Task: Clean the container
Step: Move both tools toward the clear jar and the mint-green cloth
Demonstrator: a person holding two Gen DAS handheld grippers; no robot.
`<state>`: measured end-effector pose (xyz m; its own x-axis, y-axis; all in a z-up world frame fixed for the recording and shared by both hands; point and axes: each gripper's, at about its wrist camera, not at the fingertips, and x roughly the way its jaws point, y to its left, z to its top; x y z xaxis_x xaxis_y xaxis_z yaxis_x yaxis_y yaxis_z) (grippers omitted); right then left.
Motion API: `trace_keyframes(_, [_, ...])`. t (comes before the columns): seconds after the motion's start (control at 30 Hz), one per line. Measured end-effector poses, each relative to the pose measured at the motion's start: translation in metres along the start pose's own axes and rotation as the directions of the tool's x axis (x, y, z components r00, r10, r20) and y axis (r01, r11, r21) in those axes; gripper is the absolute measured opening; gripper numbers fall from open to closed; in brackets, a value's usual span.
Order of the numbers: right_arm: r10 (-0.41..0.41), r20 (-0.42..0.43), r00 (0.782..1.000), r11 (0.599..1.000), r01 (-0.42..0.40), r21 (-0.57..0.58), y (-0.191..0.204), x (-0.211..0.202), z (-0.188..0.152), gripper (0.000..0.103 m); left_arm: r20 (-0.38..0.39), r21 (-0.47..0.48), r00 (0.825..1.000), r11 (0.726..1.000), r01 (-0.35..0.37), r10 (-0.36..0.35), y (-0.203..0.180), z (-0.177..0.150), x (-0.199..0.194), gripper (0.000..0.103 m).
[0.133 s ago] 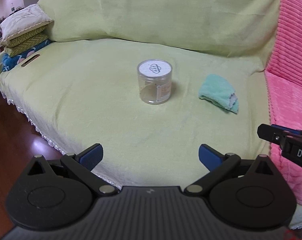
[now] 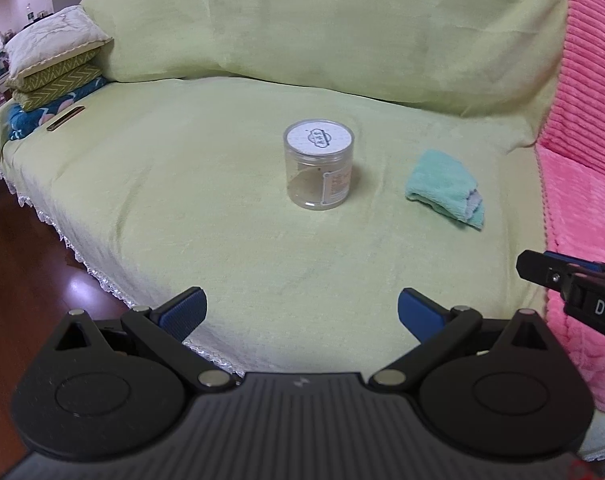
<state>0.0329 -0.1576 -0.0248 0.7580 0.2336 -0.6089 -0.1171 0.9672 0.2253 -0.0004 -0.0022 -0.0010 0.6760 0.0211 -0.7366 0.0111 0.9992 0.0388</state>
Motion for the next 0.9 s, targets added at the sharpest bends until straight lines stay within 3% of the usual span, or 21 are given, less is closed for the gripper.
trace_keyframes(0.1, [-0.005, 0.0, 1.0, 1.0, 0.005, 0.002, -0.001, -0.007, -0.002, 0.019, 0.011, -0.059, 1.0, 0.998, 0.021, -0.021, 0.017, -0.002, 0.002, 0.103])
trace_keyframes(0.3, [0.008, -0.037, 0.999, 1.0, -0.008, -0.008, 0.004, 0.003, 0.003, 0.019, -0.018, -0.047, 0.999, 0.998, -0.029, 0.028, 0.015, 0.002, 0.008, 0.103])
trace_keyframes(0.9, [-0.002, -0.054, 0.999, 1.0, 0.002, -0.011, -0.002, 0.029, 0.01, 0.019, -0.025, -0.008, 1.0, 1.0, 0.008, -0.008, 0.013, 0.012, 0.029, 0.103])
